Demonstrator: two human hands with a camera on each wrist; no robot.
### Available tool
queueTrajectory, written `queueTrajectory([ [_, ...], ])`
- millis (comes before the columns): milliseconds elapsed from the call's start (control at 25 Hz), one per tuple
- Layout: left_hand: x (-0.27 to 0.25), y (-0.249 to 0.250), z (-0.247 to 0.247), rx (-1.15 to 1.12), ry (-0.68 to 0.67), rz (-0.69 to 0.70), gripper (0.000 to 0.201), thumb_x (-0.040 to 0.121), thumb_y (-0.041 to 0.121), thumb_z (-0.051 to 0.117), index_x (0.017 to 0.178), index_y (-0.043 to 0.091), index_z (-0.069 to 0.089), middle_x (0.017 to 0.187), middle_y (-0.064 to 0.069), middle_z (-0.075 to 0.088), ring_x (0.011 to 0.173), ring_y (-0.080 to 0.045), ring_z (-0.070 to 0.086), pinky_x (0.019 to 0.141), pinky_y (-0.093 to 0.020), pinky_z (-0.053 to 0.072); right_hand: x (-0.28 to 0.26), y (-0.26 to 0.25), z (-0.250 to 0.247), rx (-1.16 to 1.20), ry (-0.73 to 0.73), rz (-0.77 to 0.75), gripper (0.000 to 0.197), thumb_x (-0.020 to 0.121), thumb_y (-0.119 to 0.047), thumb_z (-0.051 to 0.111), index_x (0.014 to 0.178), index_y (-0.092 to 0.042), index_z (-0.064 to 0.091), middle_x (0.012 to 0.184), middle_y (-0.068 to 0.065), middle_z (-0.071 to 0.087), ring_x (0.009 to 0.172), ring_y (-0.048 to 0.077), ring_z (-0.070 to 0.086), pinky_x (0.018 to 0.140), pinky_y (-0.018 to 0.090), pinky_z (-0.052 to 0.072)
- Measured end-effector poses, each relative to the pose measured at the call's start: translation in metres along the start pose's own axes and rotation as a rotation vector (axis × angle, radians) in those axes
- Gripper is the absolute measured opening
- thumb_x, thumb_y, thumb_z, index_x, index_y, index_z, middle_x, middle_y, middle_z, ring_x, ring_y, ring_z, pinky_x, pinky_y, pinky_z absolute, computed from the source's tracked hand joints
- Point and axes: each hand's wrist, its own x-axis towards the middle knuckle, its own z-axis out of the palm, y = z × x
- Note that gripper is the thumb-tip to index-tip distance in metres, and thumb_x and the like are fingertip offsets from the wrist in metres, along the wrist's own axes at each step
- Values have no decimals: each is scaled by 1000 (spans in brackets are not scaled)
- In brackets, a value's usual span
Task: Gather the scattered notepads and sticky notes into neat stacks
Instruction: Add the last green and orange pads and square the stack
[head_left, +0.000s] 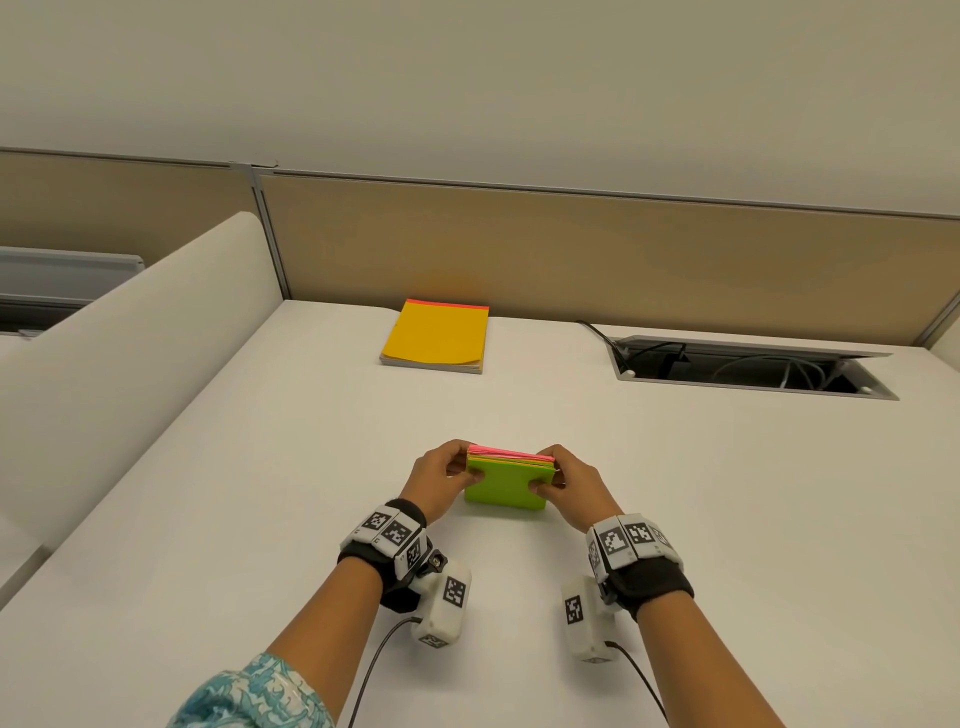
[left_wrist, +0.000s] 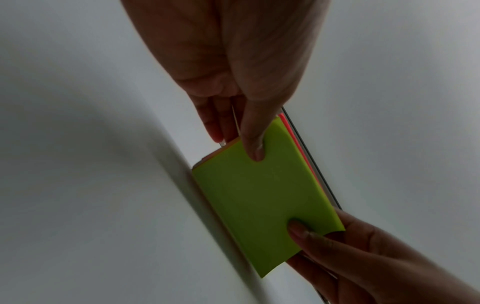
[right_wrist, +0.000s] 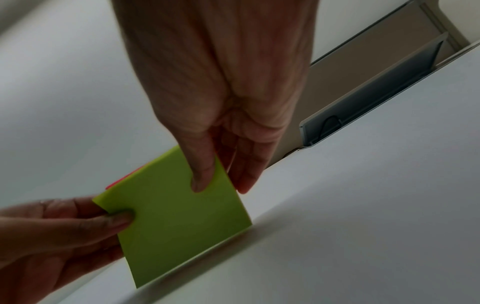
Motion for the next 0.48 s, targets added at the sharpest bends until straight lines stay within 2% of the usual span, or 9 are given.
queueTrajectory([
  [80,-1,0,-2,11,-24,13,27,81,-1,65,100,16,57,97,-6,63,91,-19,60,80,-8,47,-2,-1,-1,38,-7,-13,24,82,-4,61,98,-17,50,98,4,58,90,21,57,72,21,44],
  [120,-1,-1,-4,28,-50,16,29,81,0,66,103,17,56,99,-5,63,92,-18,59,77,-5,46,-1,-1,-2,36,-26,-13,27,81,-3,62,103,-15,51,100,3,57,91,20,57,75,22,46],
  [200,-2,-3,-4,77,-93,4,33,80,2,67,110,13,57,102,-4,62,95,-17,59,77,-5,46,0,0,-2,-21,-61,-7,36,81,-3,64,114,-10,51,102,2,56,94,22,58,83,30,50],
  [280,-3,-4,-3,115,-93,-14,37,81,2,67,117,3,58,102,-5,62,95,-18,60,77,-6,45,1,-1,-1,-62,-65,-12,38,81,-5,63,117,-7,51,103,1,55,100,27,60,87,34,49],
  [360,-3,-3,-1,126,-61,-14,35,82,0,65,117,0,59,99,-6,63,93,-19,60,73,-4,45,0,-1,0,-92,-44,-38,40,81,-7,63,119,-9,51,109,5,57,110,27,57,90,29,45],
  [440,-5,2,0,163,-31,15,33,83,0,63,115,1,61,97,-5,63,92,-18,59,68,1,44,0,-2,-1,-183,-21,-106,51,80,-10,65,128,-12,47,127,6,52,122,22,48,99,23,36],
  [480,-4,7,-1,191,-32,44,31,83,1,62,115,1,61,96,-4,62,91,-17,58,68,0,43,1,-5,-1,-222,-17,-139,57,79,-12,66,132,-14,44,134,6,49,126,21,45,104,25,33],
])
